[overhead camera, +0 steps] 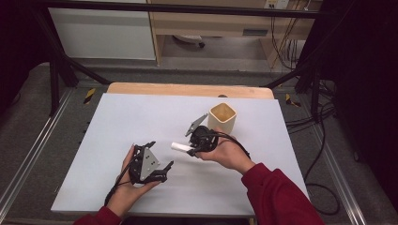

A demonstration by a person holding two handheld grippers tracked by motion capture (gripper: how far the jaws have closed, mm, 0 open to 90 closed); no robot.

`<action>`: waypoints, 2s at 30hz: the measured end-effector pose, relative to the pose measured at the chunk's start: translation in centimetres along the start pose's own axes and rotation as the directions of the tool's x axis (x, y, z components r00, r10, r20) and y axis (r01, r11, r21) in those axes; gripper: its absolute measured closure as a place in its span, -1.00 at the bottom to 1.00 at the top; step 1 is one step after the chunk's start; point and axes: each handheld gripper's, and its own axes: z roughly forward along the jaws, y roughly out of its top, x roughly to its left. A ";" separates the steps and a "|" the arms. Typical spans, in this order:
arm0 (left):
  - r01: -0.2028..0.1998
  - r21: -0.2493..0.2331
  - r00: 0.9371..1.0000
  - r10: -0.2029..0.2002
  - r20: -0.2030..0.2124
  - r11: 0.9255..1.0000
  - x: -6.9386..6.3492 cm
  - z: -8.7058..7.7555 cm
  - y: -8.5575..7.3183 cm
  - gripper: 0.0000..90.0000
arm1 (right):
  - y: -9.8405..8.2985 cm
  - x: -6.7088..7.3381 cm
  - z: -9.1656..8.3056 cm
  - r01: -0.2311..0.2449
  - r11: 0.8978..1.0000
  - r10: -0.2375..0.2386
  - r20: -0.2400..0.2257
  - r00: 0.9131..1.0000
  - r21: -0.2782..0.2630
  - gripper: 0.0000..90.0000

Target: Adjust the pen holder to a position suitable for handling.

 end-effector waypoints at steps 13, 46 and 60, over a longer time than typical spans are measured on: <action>-0.157 0.001 0.986 0.157 -0.062 0.988 -1.1 0.1 0.4 -0.60 | 1.9 0.8 0.2 0.007 1.000 -0.006 -0.033 0.999 0.028 0.59; -0.526 0.085 0.828 0.533 -0.177 0.846 -3.1 0.3 0.7 0.10 | 4.8 2.4 0.2 0.022 0.998 -0.016 -0.093 0.996 0.055 0.58; -0.571 0.116 0.794 0.582 -0.174 0.813 -3.0 0.5 0.5 0.42 | 4.9 2.8 0.5 0.029 0.998 -0.023 -0.106 0.994 0.057 0.58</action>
